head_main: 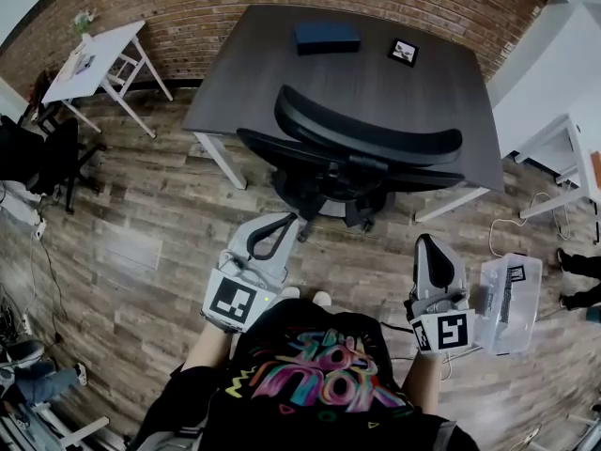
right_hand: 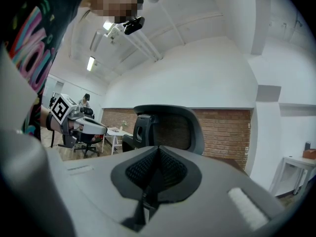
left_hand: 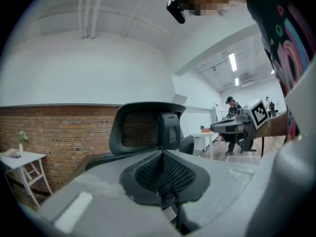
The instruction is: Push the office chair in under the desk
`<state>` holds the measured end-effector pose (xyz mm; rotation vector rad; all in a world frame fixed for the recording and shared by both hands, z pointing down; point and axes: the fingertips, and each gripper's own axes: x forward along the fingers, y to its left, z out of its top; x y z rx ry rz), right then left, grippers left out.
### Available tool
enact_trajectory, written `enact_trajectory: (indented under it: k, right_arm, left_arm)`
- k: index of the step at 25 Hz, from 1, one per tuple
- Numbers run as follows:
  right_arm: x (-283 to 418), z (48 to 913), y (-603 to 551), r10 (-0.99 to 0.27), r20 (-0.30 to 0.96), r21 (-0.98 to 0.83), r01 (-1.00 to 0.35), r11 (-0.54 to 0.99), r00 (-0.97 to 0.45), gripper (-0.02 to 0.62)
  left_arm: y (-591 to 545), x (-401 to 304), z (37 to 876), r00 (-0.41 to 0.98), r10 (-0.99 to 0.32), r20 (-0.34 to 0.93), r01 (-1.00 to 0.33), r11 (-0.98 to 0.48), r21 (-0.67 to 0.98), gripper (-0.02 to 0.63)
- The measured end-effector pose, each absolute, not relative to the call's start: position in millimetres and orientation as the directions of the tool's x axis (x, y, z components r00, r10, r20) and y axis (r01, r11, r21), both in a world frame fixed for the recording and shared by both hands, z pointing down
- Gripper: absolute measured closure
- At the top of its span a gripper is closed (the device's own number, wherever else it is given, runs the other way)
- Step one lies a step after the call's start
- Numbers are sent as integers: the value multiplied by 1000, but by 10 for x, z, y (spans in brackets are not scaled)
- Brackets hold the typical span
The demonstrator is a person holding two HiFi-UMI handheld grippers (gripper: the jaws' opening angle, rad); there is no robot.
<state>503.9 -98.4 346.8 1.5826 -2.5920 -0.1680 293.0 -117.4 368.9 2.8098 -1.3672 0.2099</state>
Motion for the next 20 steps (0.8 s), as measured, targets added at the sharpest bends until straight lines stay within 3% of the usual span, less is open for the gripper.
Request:
enact_trajectory:
  k: [20]
  right_arm:
    - [5138, 3501, -930, -893, 32, 137, -883, 449, -449, 595]
  left_arm:
    - [-1188, 2990, 3691, 611, -782, 122, -780, -621, -79, 604]
